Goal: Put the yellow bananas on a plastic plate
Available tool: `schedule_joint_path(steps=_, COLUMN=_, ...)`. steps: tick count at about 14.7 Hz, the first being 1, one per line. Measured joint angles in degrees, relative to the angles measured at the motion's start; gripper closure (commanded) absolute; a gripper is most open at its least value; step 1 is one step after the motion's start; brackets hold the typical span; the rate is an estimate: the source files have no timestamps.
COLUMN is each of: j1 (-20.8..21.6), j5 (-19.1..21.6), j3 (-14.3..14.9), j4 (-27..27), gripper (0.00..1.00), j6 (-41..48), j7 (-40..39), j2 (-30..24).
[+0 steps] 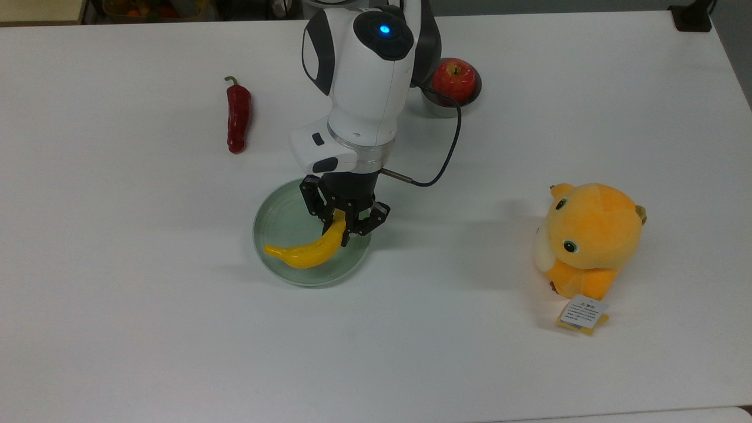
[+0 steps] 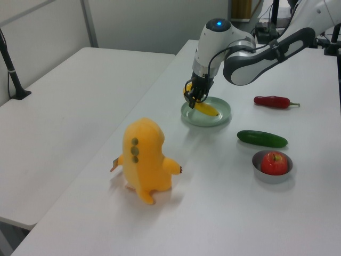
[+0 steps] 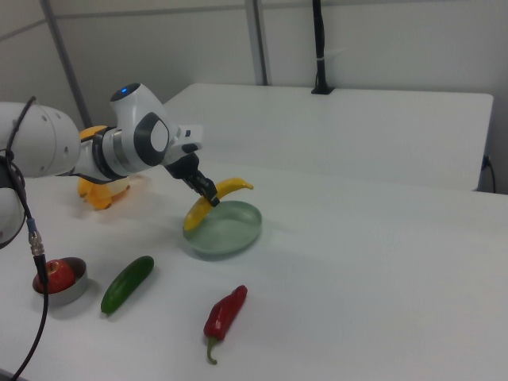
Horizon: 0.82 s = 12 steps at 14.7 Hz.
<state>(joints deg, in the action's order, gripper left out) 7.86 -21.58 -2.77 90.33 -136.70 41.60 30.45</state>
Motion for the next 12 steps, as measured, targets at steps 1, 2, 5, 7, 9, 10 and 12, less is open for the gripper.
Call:
schedule_joint_path(steps=1, j1=0.0, j5=0.0, j3=0.0, j4=0.1, gripper=0.00, j6=0.0, j7=0.0, j2=0.0)
schedule_joint_path(steps=2, j1=0.0, j5=0.0, j3=0.0, j4=0.4, gripper=0.00, j6=0.0, j7=-0.1, j2=0.1)
schedule_joint_path(steps=5, j1=0.0, j5=0.0, j3=0.0, j4=0.6, gripper=0.00, j6=0.0, j7=-0.3, j2=0.1)
schedule_joint_path(steps=7, j1=0.0, j5=0.0, j3=0.0, j4=0.6, gripper=0.00, j6=0.4, j7=-0.4, j2=0.0)
schedule_joint_path(steps=9, j1=0.0, j5=0.0, j3=0.0, j4=0.3, gripper=0.00, j6=3.7, j7=-0.5, j2=-1.0)
schedule_joint_path(steps=10, j1=0.0, j5=0.2, j3=-0.1, j4=0.2, gripper=0.00, j6=6.0, j7=-0.6, j2=-2.0)
schedule_joint_path(steps=12, j1=0.0, j5=1.8, j3=-0.5, j4=0.2, gripper=0.00, j6=11.6, j7=-1.7, j2=-4.9)
